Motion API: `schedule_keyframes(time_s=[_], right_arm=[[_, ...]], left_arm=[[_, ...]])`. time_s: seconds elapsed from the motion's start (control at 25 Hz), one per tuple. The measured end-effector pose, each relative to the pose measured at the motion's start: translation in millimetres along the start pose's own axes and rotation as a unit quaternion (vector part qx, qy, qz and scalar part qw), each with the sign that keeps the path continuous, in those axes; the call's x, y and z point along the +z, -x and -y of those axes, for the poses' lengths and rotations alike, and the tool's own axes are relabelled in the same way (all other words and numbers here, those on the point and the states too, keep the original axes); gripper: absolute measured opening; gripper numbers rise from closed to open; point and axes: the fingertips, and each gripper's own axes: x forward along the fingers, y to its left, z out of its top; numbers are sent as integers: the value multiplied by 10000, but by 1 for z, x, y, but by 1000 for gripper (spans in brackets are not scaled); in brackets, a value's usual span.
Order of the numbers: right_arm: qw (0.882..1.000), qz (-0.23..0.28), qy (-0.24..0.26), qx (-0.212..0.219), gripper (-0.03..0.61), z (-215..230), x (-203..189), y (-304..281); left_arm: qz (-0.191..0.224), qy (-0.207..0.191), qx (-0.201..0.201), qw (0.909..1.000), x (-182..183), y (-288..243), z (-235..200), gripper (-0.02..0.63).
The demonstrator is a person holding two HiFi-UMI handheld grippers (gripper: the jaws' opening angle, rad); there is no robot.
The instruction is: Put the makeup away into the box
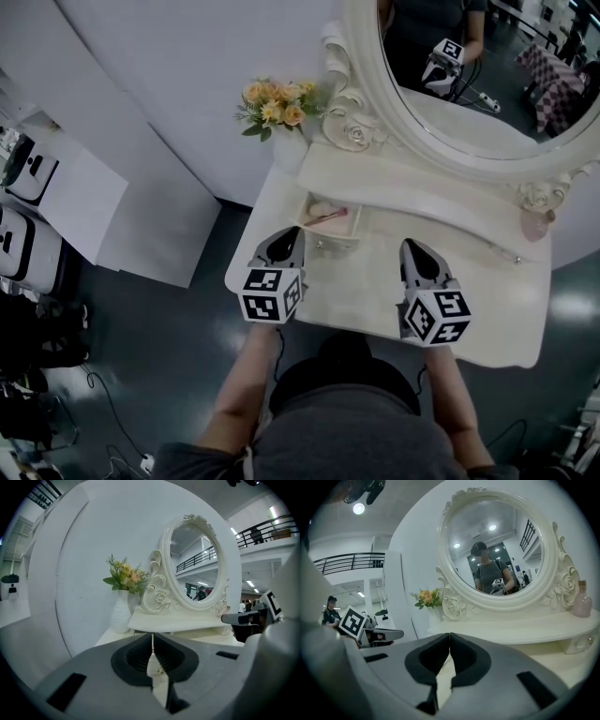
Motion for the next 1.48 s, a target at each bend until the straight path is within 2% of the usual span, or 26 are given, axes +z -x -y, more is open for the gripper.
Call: schedule_keyframes(time_s=[0.68,1.48], right_arm=[[9997,109,204,97,3,-6,4,6],[9987,90,388,318,3,-8,9,-5]], left_arm=[[229,222,30,9995,3,16,-7,15],[236,130,4,9996,11,6,-7,15]])
